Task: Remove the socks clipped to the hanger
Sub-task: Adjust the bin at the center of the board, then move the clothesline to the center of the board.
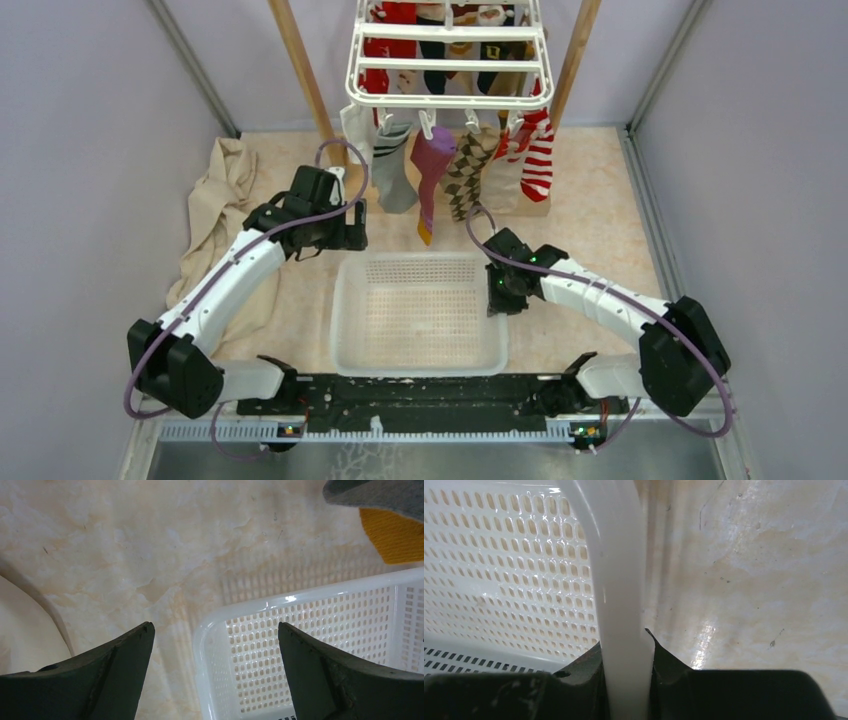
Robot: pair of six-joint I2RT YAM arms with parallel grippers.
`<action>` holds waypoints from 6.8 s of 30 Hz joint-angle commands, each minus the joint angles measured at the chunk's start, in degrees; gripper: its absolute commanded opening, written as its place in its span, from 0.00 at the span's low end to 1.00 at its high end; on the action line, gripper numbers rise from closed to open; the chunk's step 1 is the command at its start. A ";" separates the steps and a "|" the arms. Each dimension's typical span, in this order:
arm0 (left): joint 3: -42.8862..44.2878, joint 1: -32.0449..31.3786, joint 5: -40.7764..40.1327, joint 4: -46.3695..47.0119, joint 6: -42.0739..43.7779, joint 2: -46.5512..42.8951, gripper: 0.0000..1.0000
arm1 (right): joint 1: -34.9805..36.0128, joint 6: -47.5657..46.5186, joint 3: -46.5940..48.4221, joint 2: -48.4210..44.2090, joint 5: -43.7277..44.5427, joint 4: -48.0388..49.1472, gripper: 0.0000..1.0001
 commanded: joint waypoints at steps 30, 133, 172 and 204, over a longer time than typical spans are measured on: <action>3.84 0.86 -7.43 3.47 -1.90 4.41 0.99 | -7.29 -2.69 14.70 -10.27 11.49 -9.91 0.58; 13.97 18.97 -6.92 25.01 -2.08 40.79 0.30 | -34.13 -18.51 26.05 35.94 8.98 24.01 0.17; -5.86 19.00 -7.66 25.26 -7.20 23.42 0.55 | -28.95 -14.69 15.38 23.84 10.55 22.39 0.19; -0.23 18.53 14.79 14.74 -9.57 -5.02 0.99 | -29.03 -9.53 12.76 -18.53 14.53 2.99 0.98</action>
